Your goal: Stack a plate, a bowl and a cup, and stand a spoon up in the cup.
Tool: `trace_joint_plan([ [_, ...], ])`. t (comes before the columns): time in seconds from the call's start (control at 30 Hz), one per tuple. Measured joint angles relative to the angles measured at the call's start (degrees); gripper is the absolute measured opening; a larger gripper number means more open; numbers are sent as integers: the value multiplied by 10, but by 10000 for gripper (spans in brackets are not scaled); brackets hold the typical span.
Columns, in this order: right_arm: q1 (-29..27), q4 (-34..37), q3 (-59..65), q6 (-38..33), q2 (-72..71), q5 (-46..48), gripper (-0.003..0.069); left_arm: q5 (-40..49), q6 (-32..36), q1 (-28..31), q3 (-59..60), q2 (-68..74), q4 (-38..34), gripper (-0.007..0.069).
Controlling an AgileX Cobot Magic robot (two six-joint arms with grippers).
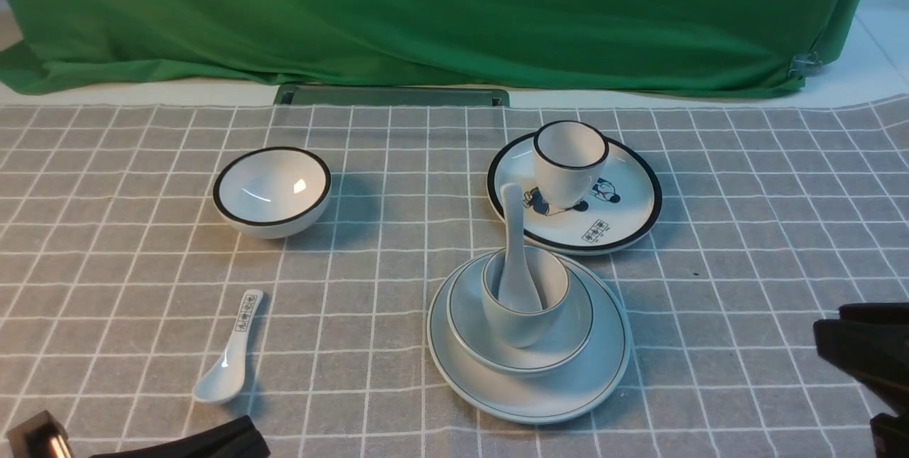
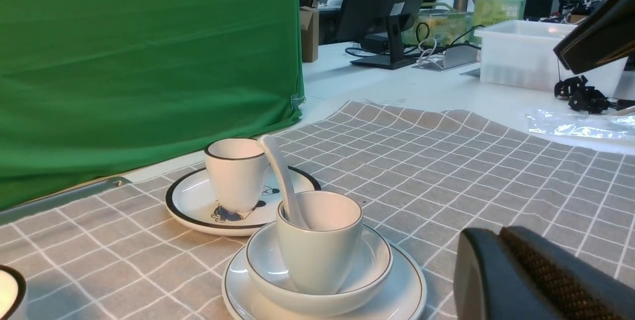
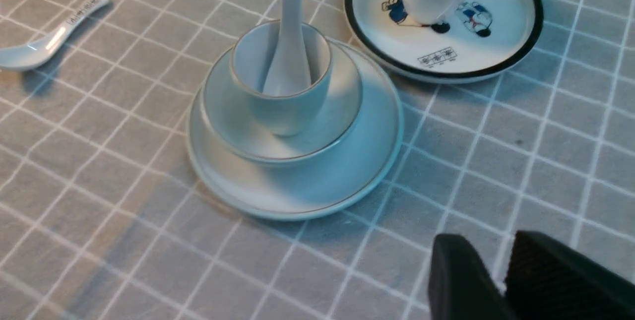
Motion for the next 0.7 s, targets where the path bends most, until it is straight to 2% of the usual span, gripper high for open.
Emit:
trace_joint_plan([
  [0.1, -74, -14, 13, -13, -45, -6, 162, 0, 0, 0, 0, 0, 5, 11],
  [0.13, -81, -15, 17, -14, -50, -7, 155, 0, 0, 0, 0, 0, 5, 11],
  [0.2, -159, -21, 56, -31, -111, -11, 139, 0, 0, 0, 0, 0, 8, 13],
  [0.3, -231, -26, 116, -36, -186, -34, 140, 0, 0, 0, 0, 0, 14, 13],
  [0.43, -275, -26, 193, -33, -271, -83, 134, 0, 0, 0, 0, 0, 36, 13],
  [0.6, -310, -24, 268, -30, -351, -93, 33, 0, 1, 0, 0, 0, 53, 13],
  [0.7, -315, -24, 313, -30, -380, -101, 17, 0, 1, 0, 0, 0, 54, 13],
])
